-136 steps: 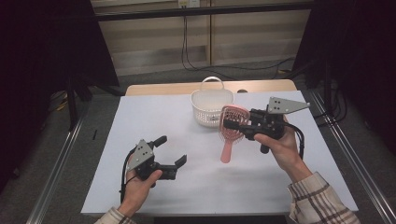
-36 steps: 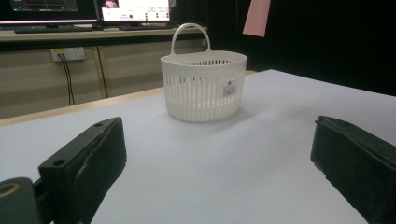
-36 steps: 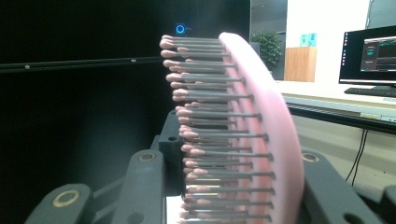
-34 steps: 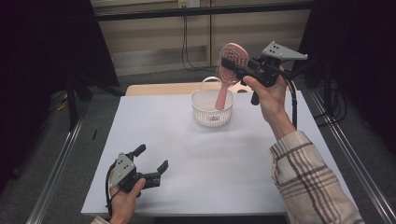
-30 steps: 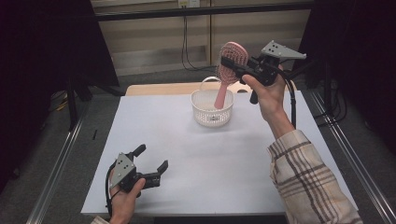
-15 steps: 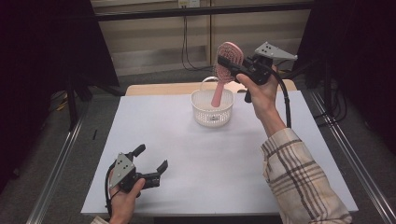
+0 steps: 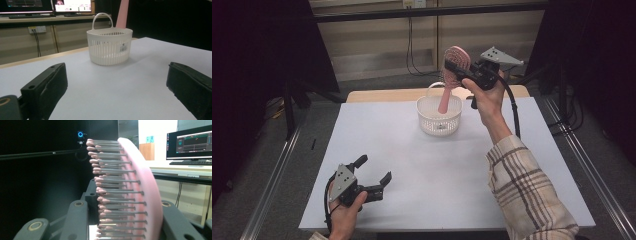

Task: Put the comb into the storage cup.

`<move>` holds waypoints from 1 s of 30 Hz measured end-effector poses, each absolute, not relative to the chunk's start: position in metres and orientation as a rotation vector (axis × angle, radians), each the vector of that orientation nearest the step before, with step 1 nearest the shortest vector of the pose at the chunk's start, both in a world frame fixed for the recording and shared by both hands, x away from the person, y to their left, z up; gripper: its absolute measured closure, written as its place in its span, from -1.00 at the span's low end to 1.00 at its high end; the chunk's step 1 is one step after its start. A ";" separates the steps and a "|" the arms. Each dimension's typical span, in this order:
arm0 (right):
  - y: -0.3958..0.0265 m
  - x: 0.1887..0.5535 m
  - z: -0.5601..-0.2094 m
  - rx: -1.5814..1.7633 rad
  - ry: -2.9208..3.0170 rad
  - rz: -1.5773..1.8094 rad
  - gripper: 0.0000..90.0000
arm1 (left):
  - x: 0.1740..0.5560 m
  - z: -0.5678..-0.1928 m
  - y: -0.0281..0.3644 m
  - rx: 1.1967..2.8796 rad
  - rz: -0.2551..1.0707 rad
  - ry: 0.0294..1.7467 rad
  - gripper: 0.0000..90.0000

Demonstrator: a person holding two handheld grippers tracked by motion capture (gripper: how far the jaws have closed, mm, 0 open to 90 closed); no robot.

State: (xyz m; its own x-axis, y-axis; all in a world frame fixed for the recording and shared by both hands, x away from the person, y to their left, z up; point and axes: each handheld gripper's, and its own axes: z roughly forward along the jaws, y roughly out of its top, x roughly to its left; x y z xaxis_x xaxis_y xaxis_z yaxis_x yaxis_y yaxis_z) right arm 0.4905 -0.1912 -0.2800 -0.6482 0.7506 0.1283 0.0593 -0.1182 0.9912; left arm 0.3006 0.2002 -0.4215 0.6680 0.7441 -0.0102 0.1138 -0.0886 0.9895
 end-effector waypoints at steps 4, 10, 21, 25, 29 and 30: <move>-0.190 0.495 -0.285 0.909 1.657 1.805 0.38 | 0.300 -0.421 0.200 1.594 0.607 0.720 -0.92; -0.189 0.498 -0.289 0.921 1.649 1.799 0.38 | 0.301 -0.421 0.201 1.602 0.615 0.723 -0.92; -0.179 0.501 -0.298 0.927 1.655 1.804 0.39 | 0.301 -0.421 0.201 1.599 0.616 0.723 -0.92; -0.176 0.503 -0.302 0.932 1.658 1.804 0.39 | 0.300 -0.421 0.201 1.600 0.616 0.720 -0.92; -0.173 0.504 -0.306 0.934 1.653 1.812 0.39 | 0.300 -0.421 0.201 1.602 0.620 0.717 -0.92; -0.173 0.504 -0.308 0.936 1.655 1.810 0.39 | 0.300 -0.421 0.201 1.602 0.621 0.718 -0.92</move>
